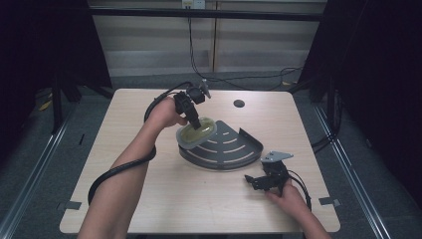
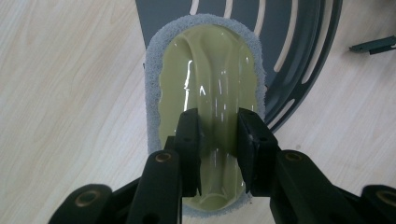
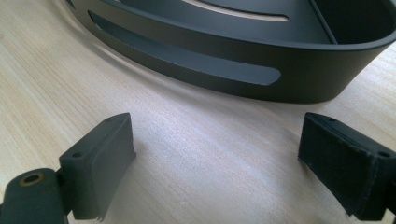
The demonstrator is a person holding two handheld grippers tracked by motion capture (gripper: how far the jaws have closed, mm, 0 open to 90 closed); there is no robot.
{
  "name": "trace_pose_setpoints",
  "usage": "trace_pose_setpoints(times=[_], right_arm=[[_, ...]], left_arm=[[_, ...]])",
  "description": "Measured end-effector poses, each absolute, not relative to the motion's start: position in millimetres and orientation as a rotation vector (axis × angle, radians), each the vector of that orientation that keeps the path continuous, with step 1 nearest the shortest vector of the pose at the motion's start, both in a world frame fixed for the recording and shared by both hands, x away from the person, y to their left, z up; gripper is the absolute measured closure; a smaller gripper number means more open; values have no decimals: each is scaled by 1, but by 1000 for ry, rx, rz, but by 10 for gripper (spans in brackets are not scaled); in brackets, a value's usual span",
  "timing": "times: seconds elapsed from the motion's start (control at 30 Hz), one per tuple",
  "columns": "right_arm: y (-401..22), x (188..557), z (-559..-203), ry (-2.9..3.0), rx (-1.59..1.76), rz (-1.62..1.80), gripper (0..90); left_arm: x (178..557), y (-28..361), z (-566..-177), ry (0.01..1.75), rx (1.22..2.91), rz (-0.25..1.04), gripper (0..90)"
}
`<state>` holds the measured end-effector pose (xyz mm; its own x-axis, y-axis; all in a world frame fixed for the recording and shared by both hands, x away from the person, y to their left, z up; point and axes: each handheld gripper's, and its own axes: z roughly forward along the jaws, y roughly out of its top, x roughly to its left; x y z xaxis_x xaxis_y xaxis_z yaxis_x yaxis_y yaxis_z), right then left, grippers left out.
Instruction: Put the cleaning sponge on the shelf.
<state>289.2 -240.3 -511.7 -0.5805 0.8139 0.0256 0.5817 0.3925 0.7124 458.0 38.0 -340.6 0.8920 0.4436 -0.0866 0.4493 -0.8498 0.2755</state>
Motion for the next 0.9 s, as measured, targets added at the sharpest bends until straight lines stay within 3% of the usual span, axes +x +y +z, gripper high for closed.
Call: trace_pose_setpoints(times=[0.9], right_arm=[[-240,289,-512,2328,1214,993,100]], left_arm=[[472,14,-370,670,2772,-40,716]])
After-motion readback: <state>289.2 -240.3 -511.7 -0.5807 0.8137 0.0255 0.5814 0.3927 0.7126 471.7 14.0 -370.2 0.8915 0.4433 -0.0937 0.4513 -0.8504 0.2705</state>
